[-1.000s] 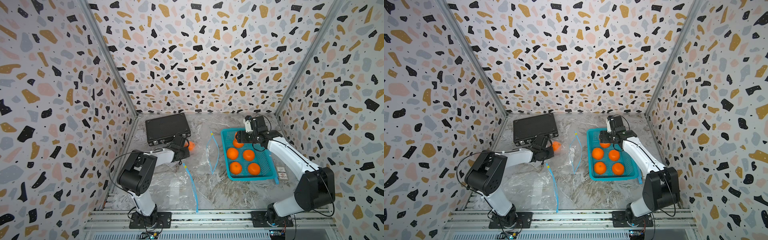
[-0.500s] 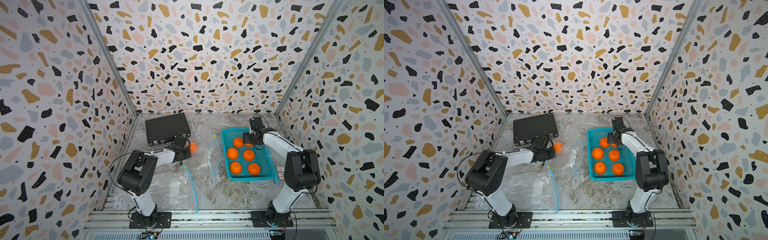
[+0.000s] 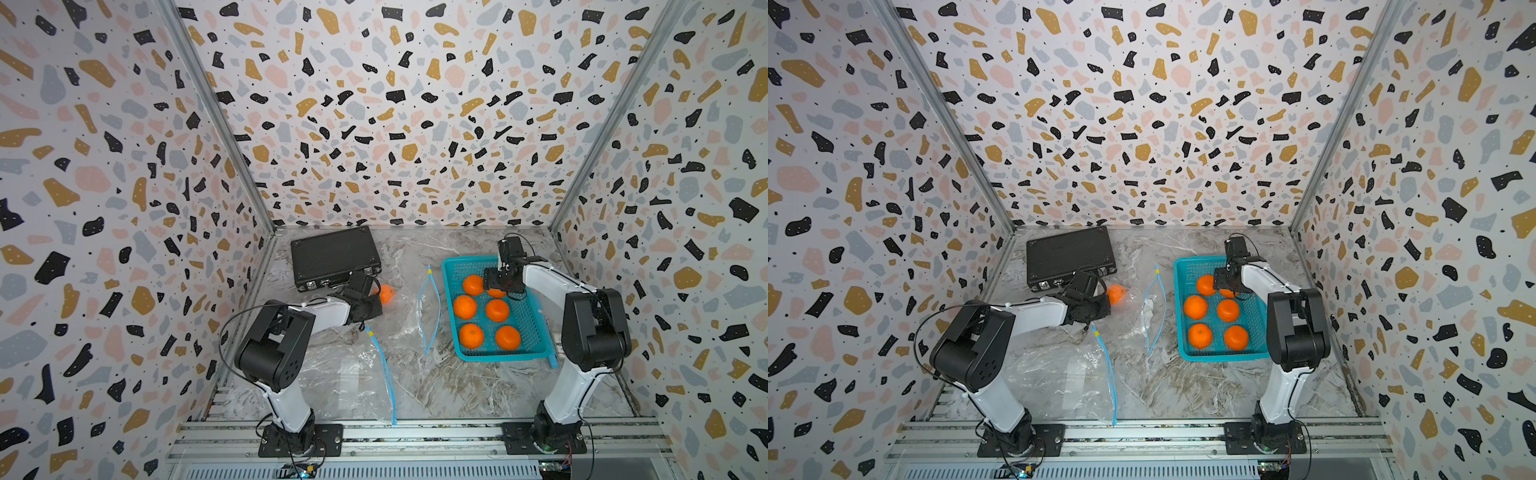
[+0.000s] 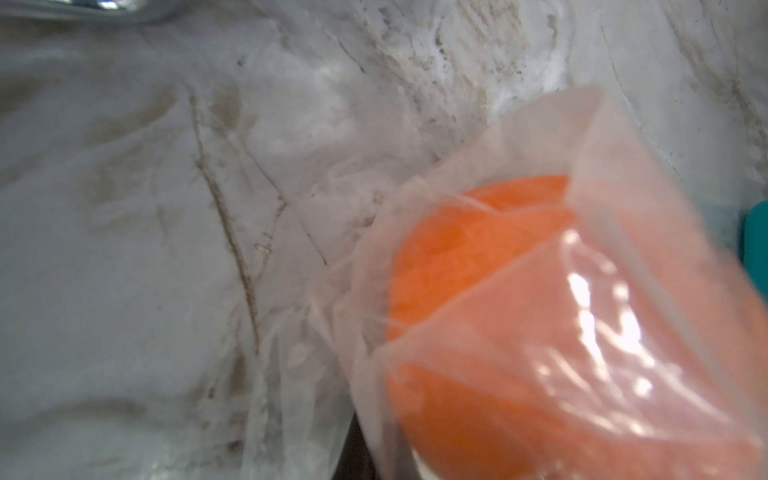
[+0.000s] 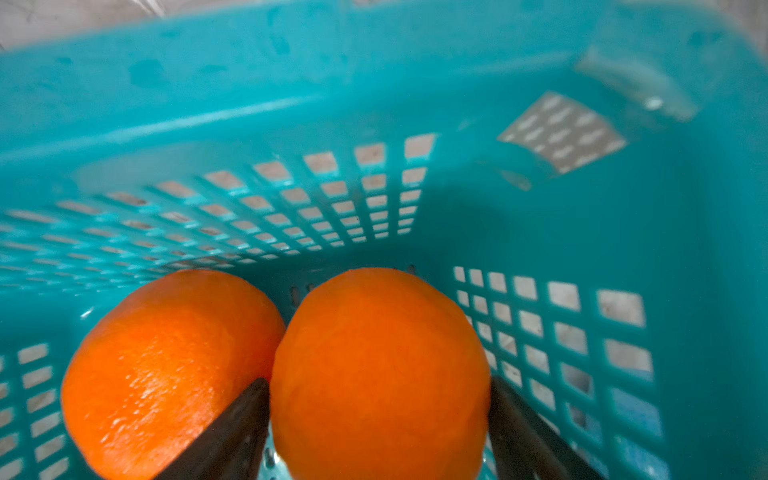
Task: Open the zip-top bag and take out the orange
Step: Place the orange in the basket.
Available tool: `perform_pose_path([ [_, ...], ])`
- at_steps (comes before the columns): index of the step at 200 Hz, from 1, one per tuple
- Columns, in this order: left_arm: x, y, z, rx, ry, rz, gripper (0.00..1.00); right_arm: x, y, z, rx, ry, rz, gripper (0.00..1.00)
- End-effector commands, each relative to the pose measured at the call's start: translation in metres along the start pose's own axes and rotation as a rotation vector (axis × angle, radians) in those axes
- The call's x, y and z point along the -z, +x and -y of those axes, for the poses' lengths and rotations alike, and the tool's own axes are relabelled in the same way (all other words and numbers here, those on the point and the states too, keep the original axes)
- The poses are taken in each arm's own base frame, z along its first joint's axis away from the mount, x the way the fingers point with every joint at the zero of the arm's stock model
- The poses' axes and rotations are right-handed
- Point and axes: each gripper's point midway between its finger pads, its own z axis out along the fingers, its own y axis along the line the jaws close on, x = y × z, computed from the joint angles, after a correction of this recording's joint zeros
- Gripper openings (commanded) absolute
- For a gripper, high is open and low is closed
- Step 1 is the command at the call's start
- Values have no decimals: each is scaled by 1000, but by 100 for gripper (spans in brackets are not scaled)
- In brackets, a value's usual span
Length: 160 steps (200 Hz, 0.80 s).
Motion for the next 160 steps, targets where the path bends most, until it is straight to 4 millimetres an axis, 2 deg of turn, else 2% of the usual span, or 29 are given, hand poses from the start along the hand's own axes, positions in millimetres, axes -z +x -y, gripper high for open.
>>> perform_pose_path([
  [1, 17, -21, 5, -6, 14, 62, 4, 52, -31, -10, 6, -71, 162, 90],
  [9, 19, -24, 3, 4, 20, 67, 4, 61, -32, -13, 17, -94, 184, 99],
  [39, 29, -34, 0, 17, 27, 91, 6, 100, -35, -30, 33, -203, 272, 100],
  [52, 33, -37, 0, 13, 25, 94, 9, 121, -35, -55, 62, -325, 321, 100],
  [68, 38, -40, -5, 27, 23, 99, 14, 150, -29, -102, 160, -532, 401, 100],
  [73, 38, -41, -6, 33, 24, 100, 18, 158, -24, -116, 189, -599, 418, 100],
  [85, 39, -40, -11, 51, 31, 95, 26, 180, -24, -145, 249, -795, 524, 100],
  [96, 41, -40, -12, 61, 37, 101, 39, 181, -21, -157, 275, -896, 561, 100],
  [108, 47, -40, -11, 59, 41, 105, 47, 174, -20, -164, 261, -933, 513, 100],
  [122, 59, -46, -11, 57, 43, 137, 50, 166, -6, -176, 264, -950, 405, 87],
  [139, 76, -58, -5, 50, 58, 186, 52, 164, 28, -195, 402, -909, 396, 68],
  [160, 92, -76, 0, 29, 46, 228, 52, 158, 65, -197, 507, -770, 372, 49],
])
